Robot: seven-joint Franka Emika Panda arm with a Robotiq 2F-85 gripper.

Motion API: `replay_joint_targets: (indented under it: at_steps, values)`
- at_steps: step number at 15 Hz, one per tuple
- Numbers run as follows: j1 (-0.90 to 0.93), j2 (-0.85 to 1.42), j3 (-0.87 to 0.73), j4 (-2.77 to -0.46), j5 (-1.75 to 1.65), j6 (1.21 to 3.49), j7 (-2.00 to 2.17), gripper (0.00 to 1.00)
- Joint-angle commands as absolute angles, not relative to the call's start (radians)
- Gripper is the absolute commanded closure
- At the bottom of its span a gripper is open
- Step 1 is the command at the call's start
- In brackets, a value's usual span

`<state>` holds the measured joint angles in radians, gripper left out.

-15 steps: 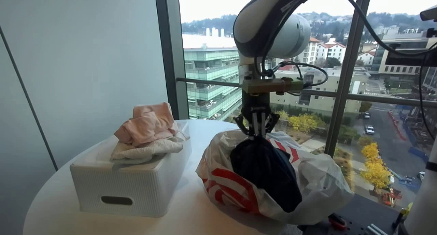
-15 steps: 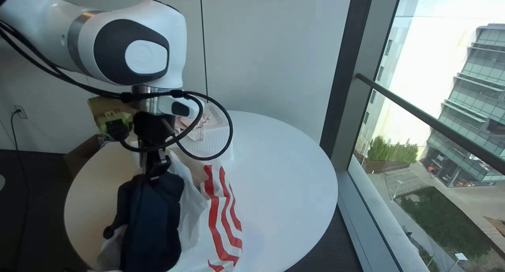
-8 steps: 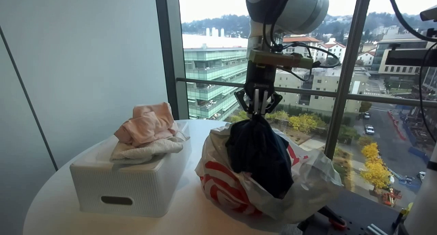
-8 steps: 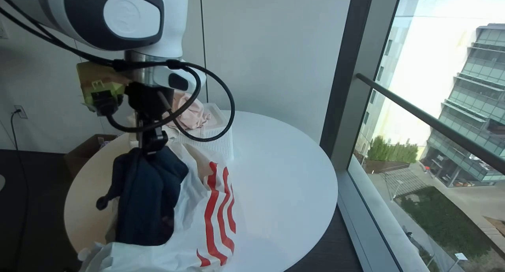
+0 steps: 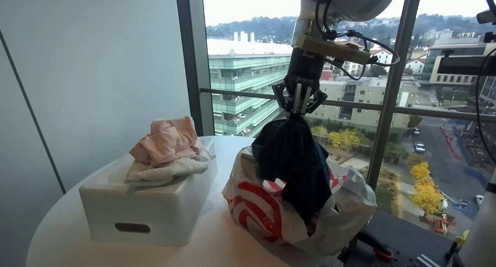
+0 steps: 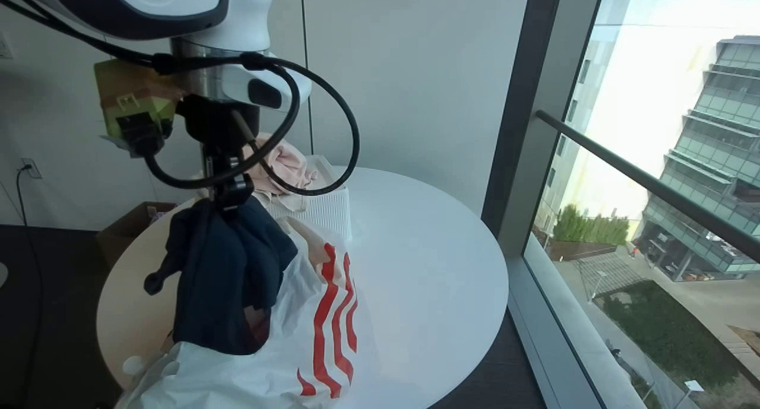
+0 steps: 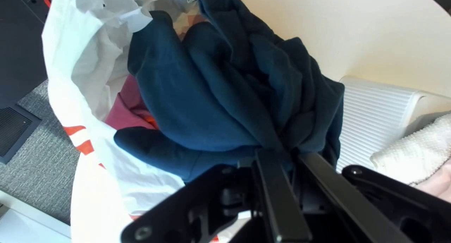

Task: Remove the white towel and the peach and blue shirts from the plastic and put them on the basket

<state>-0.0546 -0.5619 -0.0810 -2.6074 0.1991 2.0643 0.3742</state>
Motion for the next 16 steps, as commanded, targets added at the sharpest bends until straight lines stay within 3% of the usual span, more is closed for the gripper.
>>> replay_joint_targets:
  at_steps: [1,11,16]
  values:
    - [-0.076,-0.549,-0.073,-2.595,0.233,2.039,0.331,0.88]
    - [-0.053,-0.818,0.127,-2.54,0.188,2.07,0.438,0.88]
    - [-0.085,-0.719,0.303,-2.377,0.081,2.216,0.491,0.88]
